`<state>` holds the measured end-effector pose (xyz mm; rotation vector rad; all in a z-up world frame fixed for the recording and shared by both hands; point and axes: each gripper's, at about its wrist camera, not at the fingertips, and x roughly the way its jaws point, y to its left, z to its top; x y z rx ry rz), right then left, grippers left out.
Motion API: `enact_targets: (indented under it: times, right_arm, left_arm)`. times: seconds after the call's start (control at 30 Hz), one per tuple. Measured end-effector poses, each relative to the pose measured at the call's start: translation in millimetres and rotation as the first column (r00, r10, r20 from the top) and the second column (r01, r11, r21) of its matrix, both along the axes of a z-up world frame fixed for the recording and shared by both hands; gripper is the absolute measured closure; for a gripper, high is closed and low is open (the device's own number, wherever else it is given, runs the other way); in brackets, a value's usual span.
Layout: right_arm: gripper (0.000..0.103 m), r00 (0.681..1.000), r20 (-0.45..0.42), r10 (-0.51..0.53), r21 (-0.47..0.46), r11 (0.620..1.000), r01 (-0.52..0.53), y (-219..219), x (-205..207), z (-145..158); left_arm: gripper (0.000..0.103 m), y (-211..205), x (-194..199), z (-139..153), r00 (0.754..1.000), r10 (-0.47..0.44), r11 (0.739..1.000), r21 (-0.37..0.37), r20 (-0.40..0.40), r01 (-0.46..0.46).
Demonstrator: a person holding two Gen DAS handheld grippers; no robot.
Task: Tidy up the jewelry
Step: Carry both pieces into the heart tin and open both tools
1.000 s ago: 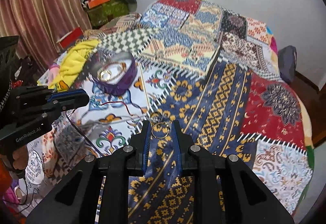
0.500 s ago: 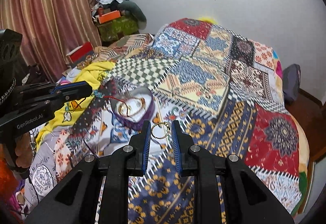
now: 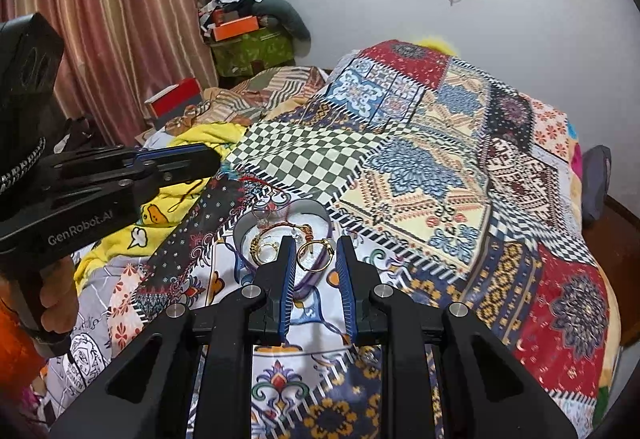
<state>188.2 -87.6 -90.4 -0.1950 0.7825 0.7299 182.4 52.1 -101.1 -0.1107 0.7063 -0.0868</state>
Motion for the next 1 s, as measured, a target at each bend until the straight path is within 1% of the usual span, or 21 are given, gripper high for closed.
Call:
enact_targets:
  times: [0.33, 0.53, 0.67, 0.8, 1.0]
  right_arm:
    - [0.084, 0.997, -0.056, 0.056, -0.041, 0.997, -0.058, 29, 19, -31]
    - [0.084, 0.993, -0.079, 0.089, -0.061, 0.994, -0.094, 44, 27, -46]
    - [0.084, 0.990, -0.096, 0.107, -0.076, 0.991, -0.115, 52, 30, -54]
    - [0.084, 0.987, -0.102, 0.126, -0.095, 0.986, -0.136, 58, 30, -61]
    - [0.084, 0.985, -0.121, 0.127, -0.114, 0.984, -0.141, 61, 32, -68]
  left_arm:
    - [0.098, 9, 34, -38, 0.997, -0.004, 1.000, -0.018, -0.081, 0.003]
    - [0.098, 16, 47, -60, 0.990, -0.028, 0.998, -0.051, -0.136, 0.021]
    - [0.098, 18, 51, -67, 0.986, -0.049, 0.997, -0.066, -0.156, 0.040]
    - [0.098, 20, 53, -69, 0.985, -0.067, 0.996, -0.072, -0.160, 0.056]
    - [0.098, 21, 53, -68, 0.985, -0.067, 0.996, -0.061, -0.162, 0.058]
